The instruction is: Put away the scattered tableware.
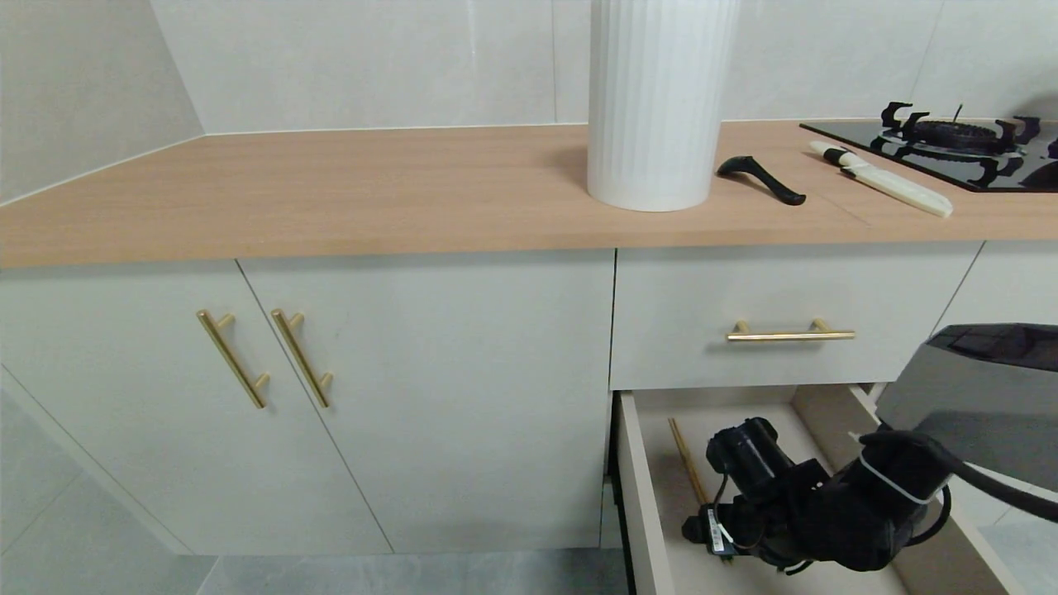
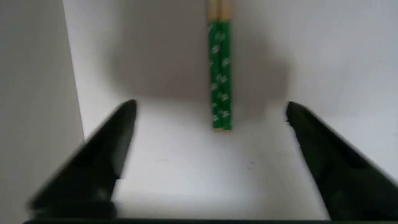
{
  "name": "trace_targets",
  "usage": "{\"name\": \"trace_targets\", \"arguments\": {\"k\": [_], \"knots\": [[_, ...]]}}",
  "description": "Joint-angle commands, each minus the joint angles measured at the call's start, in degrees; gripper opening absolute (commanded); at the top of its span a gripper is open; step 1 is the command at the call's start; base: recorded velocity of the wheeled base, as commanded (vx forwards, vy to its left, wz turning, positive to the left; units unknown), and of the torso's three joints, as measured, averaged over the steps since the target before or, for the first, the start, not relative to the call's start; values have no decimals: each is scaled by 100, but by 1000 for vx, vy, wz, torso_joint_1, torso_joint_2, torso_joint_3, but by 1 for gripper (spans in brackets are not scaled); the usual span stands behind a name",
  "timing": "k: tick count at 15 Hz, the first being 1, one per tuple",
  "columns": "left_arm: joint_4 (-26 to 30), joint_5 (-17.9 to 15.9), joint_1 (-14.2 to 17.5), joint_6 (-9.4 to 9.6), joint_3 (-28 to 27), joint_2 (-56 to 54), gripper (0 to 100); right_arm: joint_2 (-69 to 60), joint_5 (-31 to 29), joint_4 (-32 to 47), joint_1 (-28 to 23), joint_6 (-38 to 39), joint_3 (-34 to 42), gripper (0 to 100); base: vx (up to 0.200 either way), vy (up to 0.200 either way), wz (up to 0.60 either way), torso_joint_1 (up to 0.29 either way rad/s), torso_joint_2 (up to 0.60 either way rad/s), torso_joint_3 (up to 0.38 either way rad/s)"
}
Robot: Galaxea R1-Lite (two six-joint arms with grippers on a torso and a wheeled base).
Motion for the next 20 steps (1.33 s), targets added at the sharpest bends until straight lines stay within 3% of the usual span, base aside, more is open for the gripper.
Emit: {"name": "trace_targets", "arguments": {"k": [1, 4, 6, 10, 20], "knots": [[0, 2, 2, -2, 1, 9, 100, -1026, -129, 100, -4, 3, 100, 100, 0, 0, 0, 0, 0, 0], [0, 2, 2, -2, 1, 9, 100, -2239, -296, 883, -171, -76, 82, 100, 0, 0, 0, 0, 0, 0], [0, 2, 2, -2, 1, 9, 100, -3126, -331, 1348, -347, -691, 82, 100, 0, 0, 0, 0, 0, 0], [0, 2, 2, -2, 1, 9, 100, -4234, -340, 1647, -602, -1254, 108, 100, 0, 0, 0, 0, 0, 0], [0, 2, 2, -2, 1, 9, 100, -4480, -340, 1823, -619, -1456, 161, 100, 0, 0, 0, 12, -70, -51]]}}
